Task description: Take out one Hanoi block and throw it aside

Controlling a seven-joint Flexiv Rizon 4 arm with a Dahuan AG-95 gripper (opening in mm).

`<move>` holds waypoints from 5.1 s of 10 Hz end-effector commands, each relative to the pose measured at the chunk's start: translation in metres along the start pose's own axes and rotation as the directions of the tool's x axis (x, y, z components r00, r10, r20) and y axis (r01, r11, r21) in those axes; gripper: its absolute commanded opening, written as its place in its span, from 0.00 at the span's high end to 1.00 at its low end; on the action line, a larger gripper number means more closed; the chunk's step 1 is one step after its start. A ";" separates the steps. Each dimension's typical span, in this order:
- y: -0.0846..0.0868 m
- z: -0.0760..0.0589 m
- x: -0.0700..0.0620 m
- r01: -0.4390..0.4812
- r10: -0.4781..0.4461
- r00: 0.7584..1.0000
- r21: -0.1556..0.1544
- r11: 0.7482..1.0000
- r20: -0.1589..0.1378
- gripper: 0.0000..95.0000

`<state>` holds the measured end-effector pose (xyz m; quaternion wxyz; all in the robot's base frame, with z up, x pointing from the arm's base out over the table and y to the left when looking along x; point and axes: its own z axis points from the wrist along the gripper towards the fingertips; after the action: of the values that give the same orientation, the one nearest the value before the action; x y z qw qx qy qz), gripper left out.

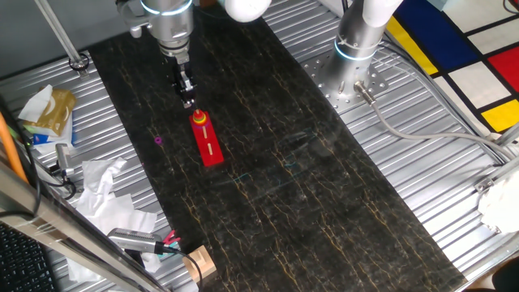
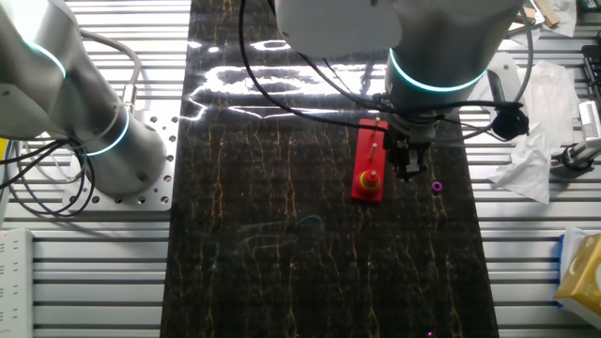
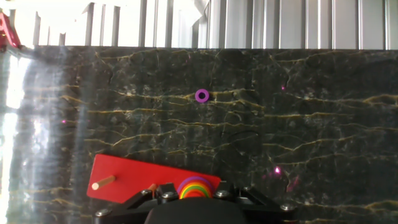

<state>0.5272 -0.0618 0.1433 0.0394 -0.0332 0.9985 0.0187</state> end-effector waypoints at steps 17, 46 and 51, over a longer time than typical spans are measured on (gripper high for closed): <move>-0.005 0.041 0.005 0.062 -0.062 0.998 -0.003 0.998 -0.020 0.60; -0.006 0.064 0.020 -0.011 0.010 0.999 -0.039 0.999 -0.032 0.60; -0.005 0.064 0.024 -0.032 0.029 0.996 -0.031 0.999 -0.080 0.60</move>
<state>0.5086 -0.0660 0.0776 -0.0021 -0.0188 0.9992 0.0345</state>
